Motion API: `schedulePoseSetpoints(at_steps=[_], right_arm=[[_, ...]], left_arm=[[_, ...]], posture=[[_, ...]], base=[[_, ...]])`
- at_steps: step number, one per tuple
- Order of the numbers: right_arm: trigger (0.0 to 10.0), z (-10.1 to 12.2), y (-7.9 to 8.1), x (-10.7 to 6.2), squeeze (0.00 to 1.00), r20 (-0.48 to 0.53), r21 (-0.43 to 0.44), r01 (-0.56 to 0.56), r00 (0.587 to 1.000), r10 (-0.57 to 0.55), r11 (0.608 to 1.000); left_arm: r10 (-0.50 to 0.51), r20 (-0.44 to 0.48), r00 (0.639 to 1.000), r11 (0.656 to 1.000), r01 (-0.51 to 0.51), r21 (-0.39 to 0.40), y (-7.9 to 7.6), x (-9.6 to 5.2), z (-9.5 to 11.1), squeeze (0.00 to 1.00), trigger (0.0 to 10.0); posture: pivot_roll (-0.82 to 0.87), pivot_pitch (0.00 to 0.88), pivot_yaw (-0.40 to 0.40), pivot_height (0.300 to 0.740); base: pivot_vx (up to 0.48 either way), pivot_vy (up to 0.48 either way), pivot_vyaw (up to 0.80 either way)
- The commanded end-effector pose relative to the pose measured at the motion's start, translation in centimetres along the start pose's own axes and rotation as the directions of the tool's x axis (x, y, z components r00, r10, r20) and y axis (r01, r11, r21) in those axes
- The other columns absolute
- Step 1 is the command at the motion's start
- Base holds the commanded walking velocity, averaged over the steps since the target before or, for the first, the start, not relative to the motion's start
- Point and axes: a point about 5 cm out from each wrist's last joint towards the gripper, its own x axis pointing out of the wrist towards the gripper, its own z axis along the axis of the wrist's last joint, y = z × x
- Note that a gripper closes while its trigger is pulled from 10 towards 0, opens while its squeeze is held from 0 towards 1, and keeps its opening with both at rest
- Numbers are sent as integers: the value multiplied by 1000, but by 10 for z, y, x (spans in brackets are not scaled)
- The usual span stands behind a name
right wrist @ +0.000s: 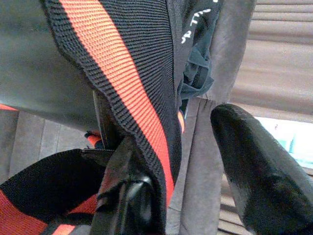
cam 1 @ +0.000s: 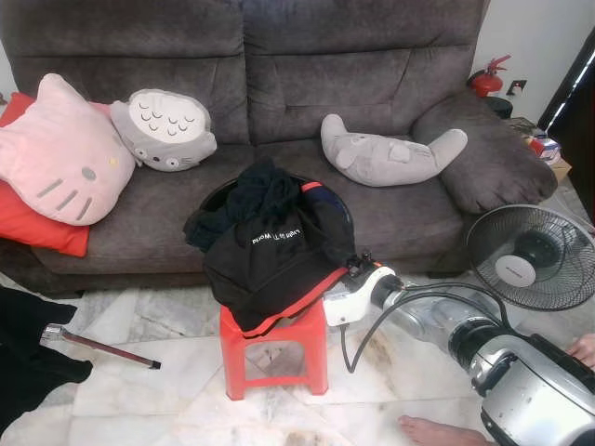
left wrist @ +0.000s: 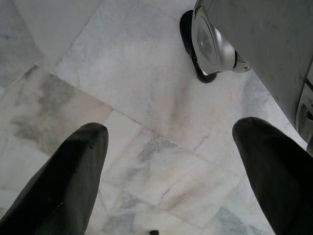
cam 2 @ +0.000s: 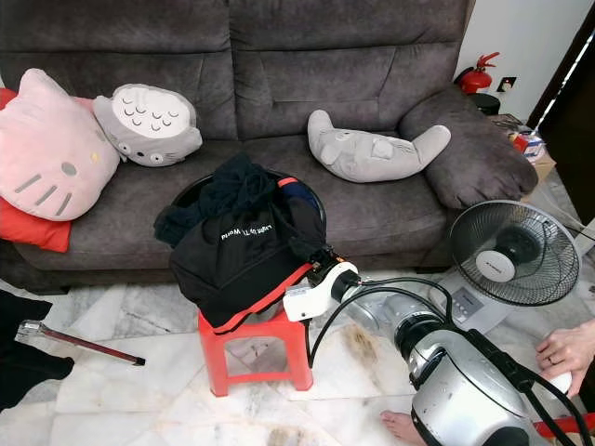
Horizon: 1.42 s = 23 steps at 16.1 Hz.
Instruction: Hang hanger
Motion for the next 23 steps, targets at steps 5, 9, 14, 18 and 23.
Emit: schedulePoseSetpoints(at_steps=[5, 9, 14, 18, 23], right_arm=[[0, -3, -4, 1, 0, -7, 10, 3, 1000, -3, 1000], [0, -3, -4, 1, 0, -5, 12, -1, 1000, 1, 1000], [0, -3, -3, 0, 0, -2, 24, -1, 1000, 1, 1000], [0, -11, -13, 1, 0, -40, 81, 36, 999, -32, 996], [0, -49, -92, 12, 0, -196, 191, 299, 945, -262, 935]], left_arm=[[-22, 42, 999, 1000, 22, 2, -5, 1, 8, 0, 10000], [-21, 43, 999, 1000, 21, 2, -4, 1, 8, 0, 10000], [-21, 44, 999, 1000, 21, 1, -5, 1, 8, 0, 10000], [-22, 44, 999, 1000, 22, 3, -5, 1, 9, 0, 10000], [-22, 44, 999, 1000, 22, 5, -5, 1, 10, 0, 10000]], posture=[[-90, 68, 8, 740], [-90, 73, 10, 740], [-92, 74, 9, 740], [-92, 74, 9, 740], [-101, 65, 13, 740]], base=[[0, 0, 0], [0, 0, 0], [0, 0, 0], [0, 0, 0], [0, 0, 0]])
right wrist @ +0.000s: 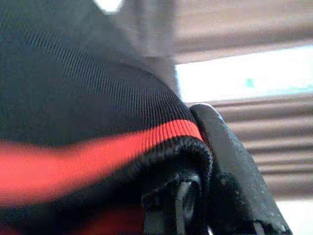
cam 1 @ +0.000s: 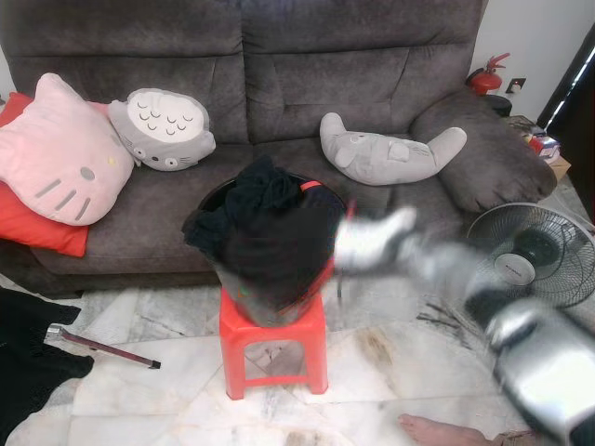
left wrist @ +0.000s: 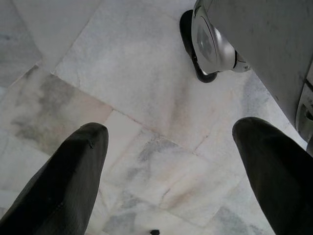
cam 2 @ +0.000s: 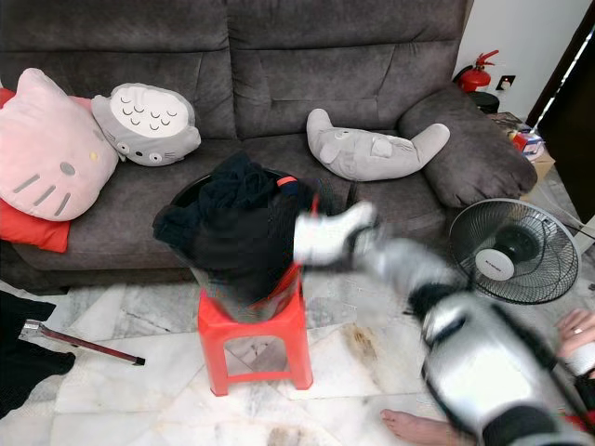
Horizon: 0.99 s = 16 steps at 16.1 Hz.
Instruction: Hang hanger
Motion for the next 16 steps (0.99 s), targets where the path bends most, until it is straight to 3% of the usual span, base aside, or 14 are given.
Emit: schedulePoseSetpoints(at_steps=[1, 2, 4, 5, 8, 10, 11, 13, 14, 15, 16], right_arm=[[0, 5, -15, 8, 0, 2, 59, 51, 999, -51, 997], [0, 7, -32, 15, 0, -3, 131, 102, 995, -103, 986], [0, 10, -39, 20, 0, -1, 170, 78, 997, -79, 982], [9804, 13, -51, 25, 0, 8, 226, 77, 997, -81, 971], [10000, 18, -64, 29, 0, 43, 324, 52, 997, -70, 945], [10000, 25, -66, 27, 0, 54, 459, 47, 995, -81, 887], [10000, 25, -64, 25, 0, 45, 481, 57, 995, -89, 875], [10000, 26, -54, 15, 0, -11, 619, 109, 992, -129, 778], [10000, 25, -47, 2, 0, -121, 782, 209, 975, -186, 587], [10000, 27, -44, -3, 0, -150, 809, 239, 967, -204, 537], [10000, 31, -39, -9, 0, -171, 816, 261, 961, -216, 515]], left_arm=[[-24, 44, 999, 1000, 24, 3, -6, 1, 10, 0, 10000], [-25, 43, 999, 1000, 25, 2, -6, 2, 10, 0, 10000], [-28, 41, 999, 1000, 28, 4, -6, 2, 10, 0, 10000], [-31, 40, 999, 1000, 30, 5, -7, 2, 10, 0, 10000], [-32, 39, 999, 999, 31, 7, -7, 2, 10, 0, 10000], [-30, 38, 999, 999, 30, 13, -7, 2, 9, 0, 10000], [-29, 39, 999, 1000, 28, 10, -7, 1, 9, 0, 10000], [-16, 44, 999, 1000, 16, 5, -6, 1, 9, 0, 10000], [-2, 50, 999, 1000, 2, -2, -5, 1, 8, 0, 10000], [2, 49, 999, 1000, -2, 2, -4, 1, 7, 0, 10000], [8, 48, 999, 1000, -8, 5, -4, 0, 7, 0, 10000]], posture=[[-103, 60, 11, 740], [-106, 55, 12, 740], [-108, 50, 11, 740], [-110, 44, 8, 740], [-112, 27, 3, 740], [-112, 18, 0, 740], [-113, 16, 0, 740], [-92, 6, -3, 740], [-88, 1, 0, 740], [-101, 0, 3, 740], [-98, 0, 2, 740]], base=[[0, 0, 0], [0, 0, 0], [0, 0, 0], [0, 0, 0], [0, 0, 0], [0, 0, 0], [0, 0, 0], [0, 0, 0], [0, 0, 0], [0, 0, 0], [0, 0, 0]])
